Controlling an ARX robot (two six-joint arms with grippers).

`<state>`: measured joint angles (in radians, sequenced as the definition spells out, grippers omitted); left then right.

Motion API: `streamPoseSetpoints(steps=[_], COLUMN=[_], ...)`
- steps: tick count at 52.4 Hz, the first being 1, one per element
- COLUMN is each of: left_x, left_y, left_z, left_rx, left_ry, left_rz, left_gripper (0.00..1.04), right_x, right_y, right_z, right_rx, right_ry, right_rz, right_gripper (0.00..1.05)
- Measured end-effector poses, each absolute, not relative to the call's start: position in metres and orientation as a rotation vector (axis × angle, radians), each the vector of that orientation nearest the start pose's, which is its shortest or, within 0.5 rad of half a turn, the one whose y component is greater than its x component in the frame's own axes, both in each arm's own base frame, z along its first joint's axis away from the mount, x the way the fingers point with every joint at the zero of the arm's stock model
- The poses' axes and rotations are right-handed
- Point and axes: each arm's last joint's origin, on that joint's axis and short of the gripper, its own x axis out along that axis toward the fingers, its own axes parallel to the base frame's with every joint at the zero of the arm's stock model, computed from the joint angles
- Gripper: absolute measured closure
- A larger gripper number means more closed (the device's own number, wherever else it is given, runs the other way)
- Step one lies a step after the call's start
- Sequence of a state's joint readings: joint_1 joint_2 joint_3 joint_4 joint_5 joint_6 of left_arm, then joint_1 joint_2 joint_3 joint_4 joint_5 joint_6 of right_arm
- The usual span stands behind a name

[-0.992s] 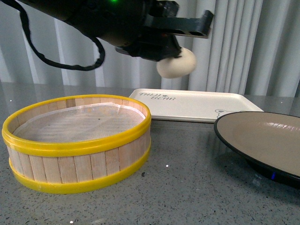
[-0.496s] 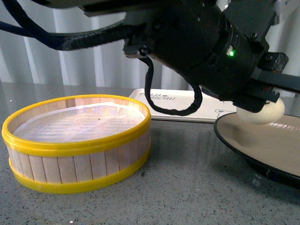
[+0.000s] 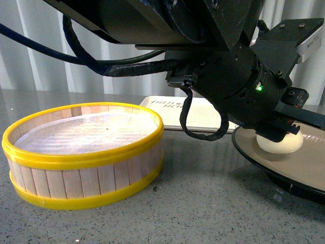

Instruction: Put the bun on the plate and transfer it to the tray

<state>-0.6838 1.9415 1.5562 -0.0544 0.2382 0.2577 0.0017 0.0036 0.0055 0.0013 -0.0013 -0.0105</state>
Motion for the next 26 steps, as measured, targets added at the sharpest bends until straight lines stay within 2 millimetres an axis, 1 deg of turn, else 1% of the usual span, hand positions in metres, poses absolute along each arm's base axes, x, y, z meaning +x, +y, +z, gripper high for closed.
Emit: streamPoseSetpoints(steps=[10,16,19,24,26], left_x=[0.3451,0.3453,0.3453,0.3452,0.3451], left_y=[-0.2936,-0.2955,-0.2961,-0.2968,-0.2969], left_z=[0.2674,0.2643,0.2633,0.2623,0.2623], left_rx=[0.341,0.342,0.337,0.322,0.318], left_ry=[0.349,0.36,0.366,0.376,0.378], left_rz=[-0.955,-0.921,-0.917,-0.913,-0.912], left_gripper=[1.01,1.0,0.94,0.8,0.76], right_x=[0.0976,0.0976,0.0976,0.0976,0.0976], right_y=[0.0002,0.0002,0.0002,0.0002,0.0002], right_z=[0.1652,0.1652,0.1652,0.1652,0.1652], right_rx=[-0.01,-0.01,-0.011,-0.01,-0.01], right_ry=[-0.003,-0.003,-0.003,-0.003,-0.003], right_rz=[0.003,0.003,0.003,0.003,0.003], right_gripper=[0.08,0.08,0.08,0.08,0.08])
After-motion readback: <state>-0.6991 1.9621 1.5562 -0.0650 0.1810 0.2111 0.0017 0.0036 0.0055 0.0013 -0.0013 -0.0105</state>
